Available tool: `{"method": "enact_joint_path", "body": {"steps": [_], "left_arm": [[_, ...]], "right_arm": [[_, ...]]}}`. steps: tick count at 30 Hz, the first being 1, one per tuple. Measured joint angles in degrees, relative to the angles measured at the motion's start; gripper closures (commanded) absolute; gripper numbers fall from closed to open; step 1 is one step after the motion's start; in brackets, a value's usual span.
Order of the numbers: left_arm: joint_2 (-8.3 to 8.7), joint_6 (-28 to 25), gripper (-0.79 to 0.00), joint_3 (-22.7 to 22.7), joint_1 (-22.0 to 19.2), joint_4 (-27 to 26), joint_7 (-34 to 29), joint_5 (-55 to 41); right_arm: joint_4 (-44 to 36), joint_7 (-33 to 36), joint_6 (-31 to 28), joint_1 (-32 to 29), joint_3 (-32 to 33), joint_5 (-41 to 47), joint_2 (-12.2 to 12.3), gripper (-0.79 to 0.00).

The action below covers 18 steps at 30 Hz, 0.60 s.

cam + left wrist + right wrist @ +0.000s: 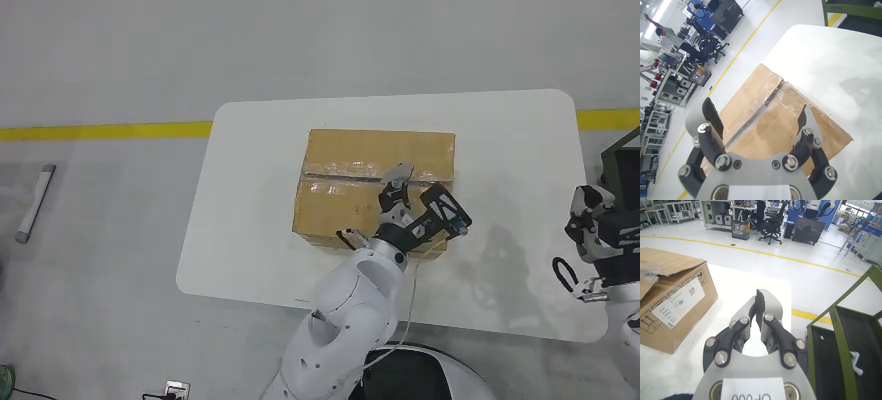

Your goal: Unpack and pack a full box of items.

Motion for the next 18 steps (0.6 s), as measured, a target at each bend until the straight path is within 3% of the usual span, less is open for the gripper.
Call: {"method": "enact_joint_path", "body": {"steps": [3, 6, 8, 9, 18], "left_arm": [[-0.45, 1.02, -0.773, 0.40, -1.53, 1.98, -1.28, 0.00], [-0.66, 1.26, -0.551, 0.41, -2.55, 3.27, -1.84, 1.06], [-0.76, 1.18, -0.536, 0.21, -2.80, 3.73, -2.53, 0.78], [-0.83, 1.19, -0.382, 0.11, -2.83, 3.84, -2.92, 0.87], [-0.92, 1.52, -0.348, -0.17, -2.80, 3.59, -2.58, 3.74]], "right_arm": [[-0.34, 0.25, 0.06, 0.11, 0.08, 0.05, -0.02, 0.000], [-0.46, 0.34, 0.08, 0.22, -0.10, -0.16, -0.04, 0.000], [-0.45, 0.45, 0.13, 0.27, -0.28, -0.32, -0.06, 0.000], [-0.45, 0.51, 0.19, 0.32, -0.43, -0.43, -0.07, 0.000], [-0.61, 1.19, 0.47, 0.86, -1.18, -1.02, -0.14, 0.000]]}}
